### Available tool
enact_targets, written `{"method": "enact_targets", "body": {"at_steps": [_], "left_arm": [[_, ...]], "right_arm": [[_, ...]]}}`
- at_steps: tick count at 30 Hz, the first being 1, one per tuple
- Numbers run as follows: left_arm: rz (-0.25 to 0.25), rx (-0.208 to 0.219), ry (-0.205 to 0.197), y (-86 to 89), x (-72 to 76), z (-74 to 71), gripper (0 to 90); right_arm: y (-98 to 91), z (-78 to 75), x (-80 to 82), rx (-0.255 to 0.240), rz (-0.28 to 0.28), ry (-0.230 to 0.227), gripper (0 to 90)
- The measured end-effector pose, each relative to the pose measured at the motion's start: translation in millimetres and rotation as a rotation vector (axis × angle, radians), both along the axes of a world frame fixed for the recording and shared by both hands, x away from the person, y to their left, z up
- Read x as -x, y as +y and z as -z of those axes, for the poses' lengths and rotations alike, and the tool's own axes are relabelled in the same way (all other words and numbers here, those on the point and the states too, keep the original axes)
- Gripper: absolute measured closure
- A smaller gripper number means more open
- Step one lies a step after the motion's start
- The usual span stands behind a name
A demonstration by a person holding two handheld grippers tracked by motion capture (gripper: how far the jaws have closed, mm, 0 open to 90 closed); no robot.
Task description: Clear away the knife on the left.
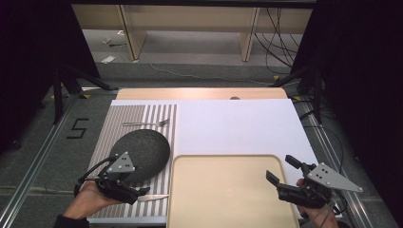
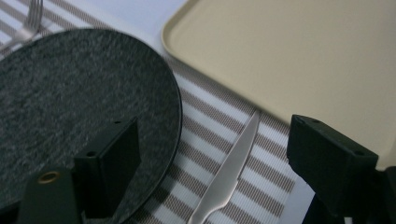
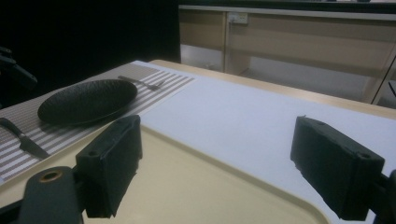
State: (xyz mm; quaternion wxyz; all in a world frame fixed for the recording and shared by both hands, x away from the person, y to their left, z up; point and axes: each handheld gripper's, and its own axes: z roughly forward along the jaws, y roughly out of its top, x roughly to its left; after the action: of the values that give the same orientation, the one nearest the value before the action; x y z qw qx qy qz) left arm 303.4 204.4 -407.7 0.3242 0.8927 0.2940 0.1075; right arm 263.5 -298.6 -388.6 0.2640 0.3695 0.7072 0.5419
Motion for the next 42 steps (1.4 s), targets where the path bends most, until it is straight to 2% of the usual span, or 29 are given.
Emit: {"method": "enact_targets", "body": {"at_steps": [8,14,22,33,38,42], "left_arm": [[0.006,-0.06,0.059,7.8,-0.7,9.1,19.5],[-0.001,-0.087,0.073,14.3,-1.8,14.0,21.5],[-0.029,-0.176,0.112,26.6,-0.4,25.4,25.1],[-0.012,-0.26,0.189,29.5,-6.1,41.3,33.5],[0.013,-0.315,0.209,29.0,-8.9,47.3,36.9],[0.022,-0.34,0.218,27.2,-11.2,50.0,40.7]], "right_arm": [[0.0,0.1,-0.4,-0.001,-0.001,0.0,17.5],[0.3,0.1,0.0,-0.002,-0.003,0.0,17.5],[0.6,0.6,-0.7,0.002,-0.004,-0.001,17.5],[0.6,0.4,-0.4,0.003,-0.004,0.0,17.6],[0.8,0.3,-0.2,0.005,-0.006,0.001,17.6],[0.8,0.2,-0.1,0.004,-0.007,0.001,17.6]]}}
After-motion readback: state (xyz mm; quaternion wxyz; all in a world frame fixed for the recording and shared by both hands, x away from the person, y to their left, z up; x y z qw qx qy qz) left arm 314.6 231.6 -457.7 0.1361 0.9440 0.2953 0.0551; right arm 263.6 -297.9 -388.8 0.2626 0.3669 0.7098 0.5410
